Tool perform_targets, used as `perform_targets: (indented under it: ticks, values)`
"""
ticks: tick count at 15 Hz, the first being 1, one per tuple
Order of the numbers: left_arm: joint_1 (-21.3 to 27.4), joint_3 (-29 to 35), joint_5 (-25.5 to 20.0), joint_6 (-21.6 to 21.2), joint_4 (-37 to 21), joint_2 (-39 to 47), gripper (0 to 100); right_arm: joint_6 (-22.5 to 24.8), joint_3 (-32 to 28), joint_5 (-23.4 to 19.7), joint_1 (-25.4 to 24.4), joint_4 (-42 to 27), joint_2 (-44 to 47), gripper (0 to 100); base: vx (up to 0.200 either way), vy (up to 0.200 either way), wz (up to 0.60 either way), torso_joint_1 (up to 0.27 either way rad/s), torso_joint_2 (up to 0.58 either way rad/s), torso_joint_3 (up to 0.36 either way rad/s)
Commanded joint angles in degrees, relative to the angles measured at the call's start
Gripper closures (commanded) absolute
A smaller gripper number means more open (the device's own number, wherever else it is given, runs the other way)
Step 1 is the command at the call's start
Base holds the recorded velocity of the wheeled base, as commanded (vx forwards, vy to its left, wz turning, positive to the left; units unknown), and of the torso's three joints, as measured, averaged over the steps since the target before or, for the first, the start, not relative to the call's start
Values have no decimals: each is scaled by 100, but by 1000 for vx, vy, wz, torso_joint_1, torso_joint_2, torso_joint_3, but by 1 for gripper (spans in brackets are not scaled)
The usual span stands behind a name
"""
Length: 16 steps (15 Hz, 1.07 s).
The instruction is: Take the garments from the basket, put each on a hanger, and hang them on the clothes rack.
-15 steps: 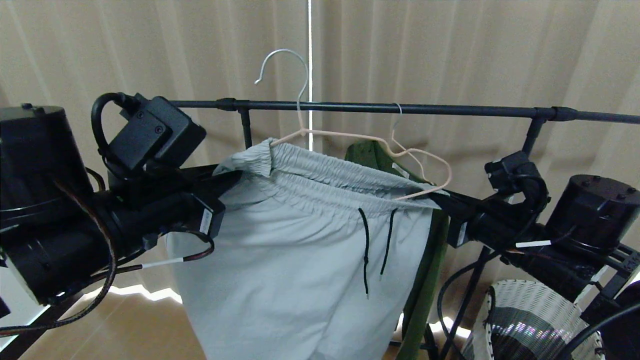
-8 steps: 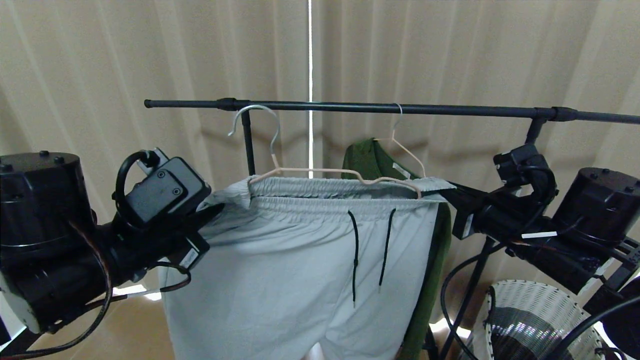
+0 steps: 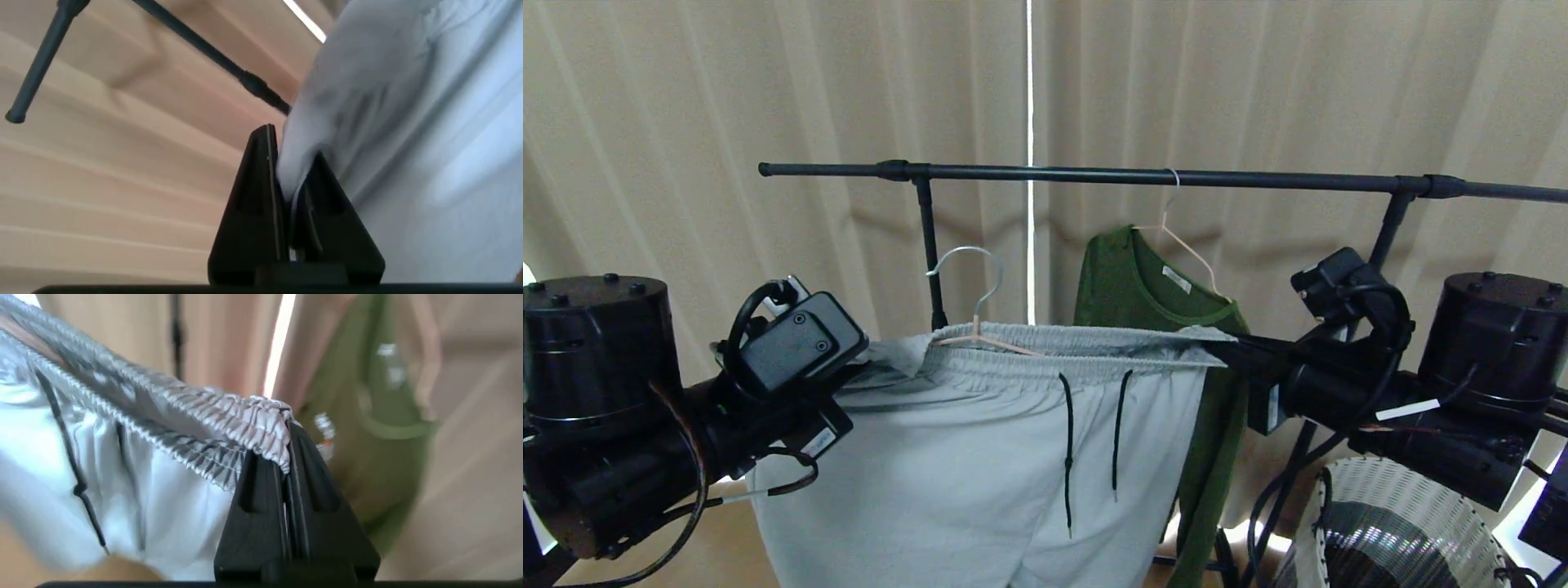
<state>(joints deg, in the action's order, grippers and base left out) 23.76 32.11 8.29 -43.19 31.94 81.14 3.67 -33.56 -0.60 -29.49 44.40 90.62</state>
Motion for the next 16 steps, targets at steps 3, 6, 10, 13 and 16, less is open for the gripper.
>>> perform_targets:
  ticks: [3, 6, 10, 13, 16]
  values:
    - [15, 6, 32, 48, 32, 7, 100, 20, -247, -11, -540, -379, -282, 0, 0, 0, 0, 0, 0, 0]
    - [287, 76, 59, 856, 128, 7, 100, 143, -212, -11, -786, -379, -238, 0, 0, 0, 0, 0, 0, 0]
    - [577, 146, 261, 1471, 155, 7, 100, 468, -247, -151, -997, -335, -159, 0, 0, 0, 0, 0, 0, 0]
    - [586, 322, 533, 1718, 146, 95, 100, 802, -256, -406, -1059, -335, -150, 0, 0, 0, 0, 0, 0, 0]
    - [595, 463, 1210, 2034, 155, 288, 100, 872, -239, -450, -1200, -335, -150, 0, 0, 0, 0, 0, 0, 0]
